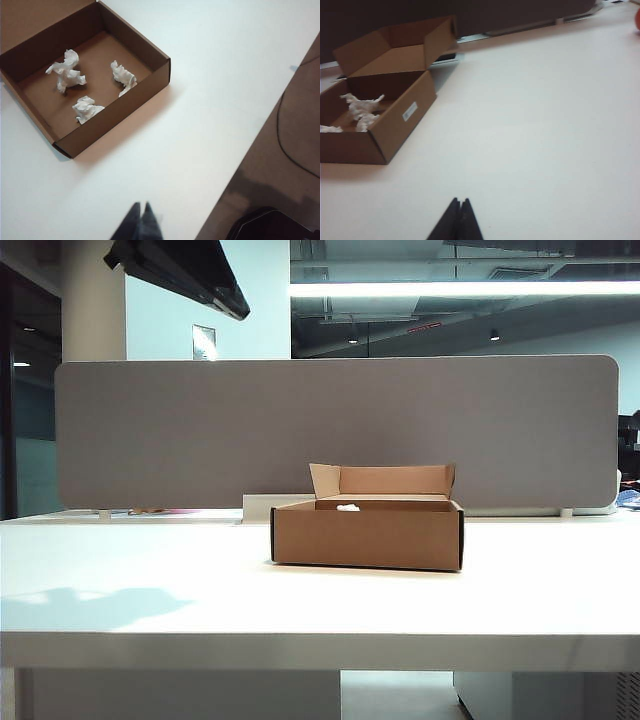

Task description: Pick up all the paper balls on the table and put them in the paper box.

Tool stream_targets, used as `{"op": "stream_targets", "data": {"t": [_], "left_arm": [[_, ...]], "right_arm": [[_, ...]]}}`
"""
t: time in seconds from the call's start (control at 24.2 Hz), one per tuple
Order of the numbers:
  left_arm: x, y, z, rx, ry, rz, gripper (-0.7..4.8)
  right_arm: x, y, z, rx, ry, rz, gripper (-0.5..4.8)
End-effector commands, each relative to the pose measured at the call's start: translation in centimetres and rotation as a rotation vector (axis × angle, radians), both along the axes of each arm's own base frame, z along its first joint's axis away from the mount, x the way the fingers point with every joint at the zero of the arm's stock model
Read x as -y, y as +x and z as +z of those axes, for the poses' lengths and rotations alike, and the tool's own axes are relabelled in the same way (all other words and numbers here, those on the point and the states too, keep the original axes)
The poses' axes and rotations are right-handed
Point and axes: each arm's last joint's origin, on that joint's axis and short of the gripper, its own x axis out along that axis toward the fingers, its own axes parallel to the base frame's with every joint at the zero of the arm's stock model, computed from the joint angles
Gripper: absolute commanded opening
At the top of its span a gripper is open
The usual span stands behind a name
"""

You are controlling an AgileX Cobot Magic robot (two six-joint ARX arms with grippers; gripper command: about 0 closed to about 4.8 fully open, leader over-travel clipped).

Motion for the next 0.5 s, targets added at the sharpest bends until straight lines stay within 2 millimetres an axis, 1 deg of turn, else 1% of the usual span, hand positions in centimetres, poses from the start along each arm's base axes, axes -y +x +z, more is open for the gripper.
{"op": "stream_targets", "data": {"t": [0.04, 0.5], "left_arm": [[0.01, -0.05, 0.15, 0.005, -0.012, -0.001, -0.06], [-0.02, -0.09, 0.09, -0.001, -0.008, -0.002, -0.06]], "right_arm": [[0.32, 0.02, -0.03, 0.007, -0.003, -0.033, -0.04], [0.35, 0.02, -0.04, 0.006, -0.003, -0.037, -0.04]]}}
